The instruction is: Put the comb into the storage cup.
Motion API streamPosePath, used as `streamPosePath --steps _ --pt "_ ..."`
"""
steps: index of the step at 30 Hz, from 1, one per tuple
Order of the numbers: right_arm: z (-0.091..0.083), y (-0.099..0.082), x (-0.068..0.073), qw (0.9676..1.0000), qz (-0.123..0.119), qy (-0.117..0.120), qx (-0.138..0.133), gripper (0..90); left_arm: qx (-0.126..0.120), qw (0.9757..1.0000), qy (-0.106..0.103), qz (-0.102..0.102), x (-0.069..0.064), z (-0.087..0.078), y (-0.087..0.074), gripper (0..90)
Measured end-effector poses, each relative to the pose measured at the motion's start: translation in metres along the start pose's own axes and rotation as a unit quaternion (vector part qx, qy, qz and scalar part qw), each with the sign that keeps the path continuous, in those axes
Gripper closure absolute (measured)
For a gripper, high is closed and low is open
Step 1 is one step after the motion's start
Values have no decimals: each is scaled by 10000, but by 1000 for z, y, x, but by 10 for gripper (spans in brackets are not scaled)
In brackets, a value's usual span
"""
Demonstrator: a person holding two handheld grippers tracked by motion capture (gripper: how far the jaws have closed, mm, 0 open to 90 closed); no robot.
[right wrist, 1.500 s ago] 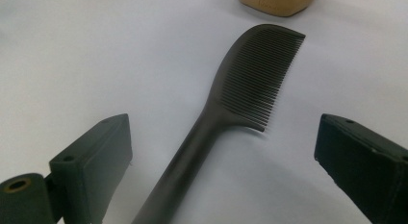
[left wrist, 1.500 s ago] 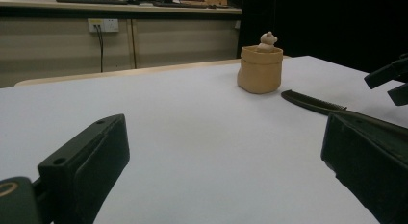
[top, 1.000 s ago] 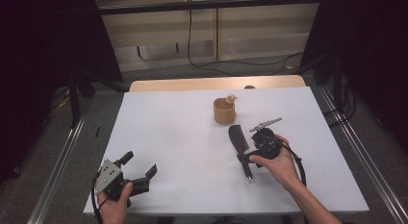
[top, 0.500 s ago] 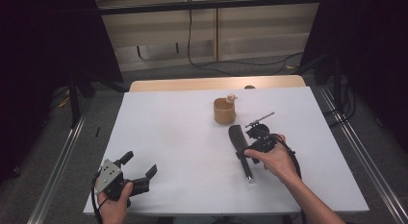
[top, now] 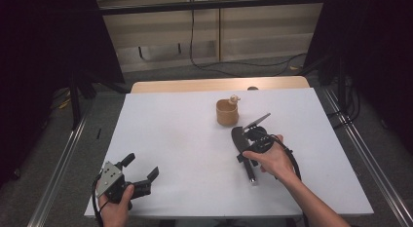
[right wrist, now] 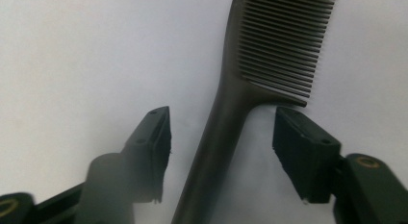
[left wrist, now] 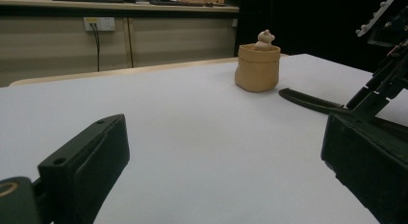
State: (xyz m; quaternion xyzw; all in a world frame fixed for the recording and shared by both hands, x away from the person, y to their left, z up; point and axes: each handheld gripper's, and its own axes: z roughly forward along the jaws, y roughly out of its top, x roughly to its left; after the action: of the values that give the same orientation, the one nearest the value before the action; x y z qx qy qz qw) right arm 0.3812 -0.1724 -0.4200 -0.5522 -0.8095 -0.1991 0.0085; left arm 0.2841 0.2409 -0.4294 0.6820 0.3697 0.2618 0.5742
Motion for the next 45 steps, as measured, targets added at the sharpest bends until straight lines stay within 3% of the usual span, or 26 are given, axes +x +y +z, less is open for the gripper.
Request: streamPosePath --steps 14,24,36,45 --pt "4 5 3 9994 110 -204 264 563 14 10000 -45 45 0 0 0 29" --pt "7 11 7 9982 178 -374 441 602 30 10000 -69 57 0 1 0 30" --pt "7 10 3 9976 316 -454 415 719 77 9998 -119 144 -1 2 0 30" --pt "8 11 5 9971 298 -554 431 730 76 9998 -138 139 -1 3 0 30"
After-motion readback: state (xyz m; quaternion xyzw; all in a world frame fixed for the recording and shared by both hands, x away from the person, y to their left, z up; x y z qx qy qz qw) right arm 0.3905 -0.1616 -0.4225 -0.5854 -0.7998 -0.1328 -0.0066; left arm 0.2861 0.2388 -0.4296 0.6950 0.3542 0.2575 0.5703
